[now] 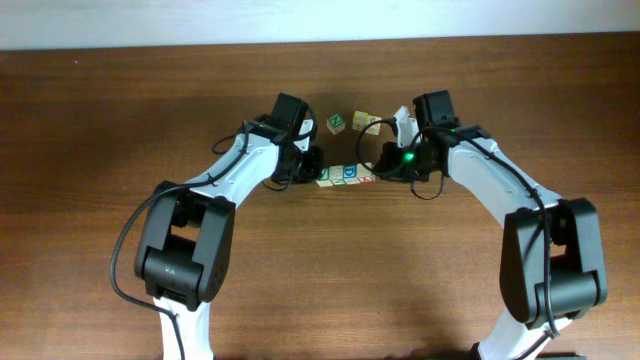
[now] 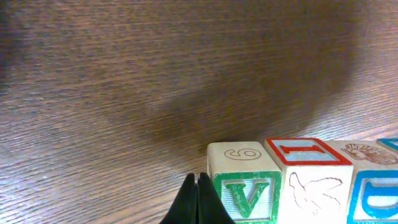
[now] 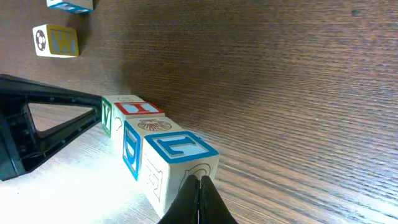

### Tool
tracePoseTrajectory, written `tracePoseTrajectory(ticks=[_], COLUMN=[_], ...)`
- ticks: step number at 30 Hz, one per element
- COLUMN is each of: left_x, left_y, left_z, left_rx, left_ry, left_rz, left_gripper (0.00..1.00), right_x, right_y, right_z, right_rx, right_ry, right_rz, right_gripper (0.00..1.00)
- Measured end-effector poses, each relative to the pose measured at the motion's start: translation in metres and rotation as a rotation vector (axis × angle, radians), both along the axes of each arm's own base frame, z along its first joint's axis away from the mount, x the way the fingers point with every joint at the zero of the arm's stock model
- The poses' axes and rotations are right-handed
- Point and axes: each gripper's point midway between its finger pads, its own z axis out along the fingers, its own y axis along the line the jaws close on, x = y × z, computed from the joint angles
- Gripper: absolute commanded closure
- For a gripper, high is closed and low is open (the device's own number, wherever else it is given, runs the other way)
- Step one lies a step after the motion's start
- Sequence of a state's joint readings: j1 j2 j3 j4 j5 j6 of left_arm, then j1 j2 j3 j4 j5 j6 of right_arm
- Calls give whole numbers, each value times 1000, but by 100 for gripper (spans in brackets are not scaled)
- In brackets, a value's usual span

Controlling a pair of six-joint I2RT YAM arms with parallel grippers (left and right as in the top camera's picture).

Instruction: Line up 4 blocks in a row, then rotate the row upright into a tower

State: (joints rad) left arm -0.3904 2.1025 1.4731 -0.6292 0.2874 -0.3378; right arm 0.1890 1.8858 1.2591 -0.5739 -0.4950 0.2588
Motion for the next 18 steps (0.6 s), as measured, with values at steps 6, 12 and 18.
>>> tracePoseTrajectory(ticks=[6,12,18], left_x=[4,7,7], left_y=[12,19,26], left_z=[-3,-4,-7], left_rx=[40,63,92], left_ry=[-8,-13,-16], left_rz=[26,40,51], left_gripper=[100,100,100], right_x=[2,7,11], right_y=[18,30,45], right_z=[6,15,29], right_rx=[-24,-28,-11], right_ry=[-57,-110,-166], right_rz=[36,40,62], right_gripper=[96,96,96])
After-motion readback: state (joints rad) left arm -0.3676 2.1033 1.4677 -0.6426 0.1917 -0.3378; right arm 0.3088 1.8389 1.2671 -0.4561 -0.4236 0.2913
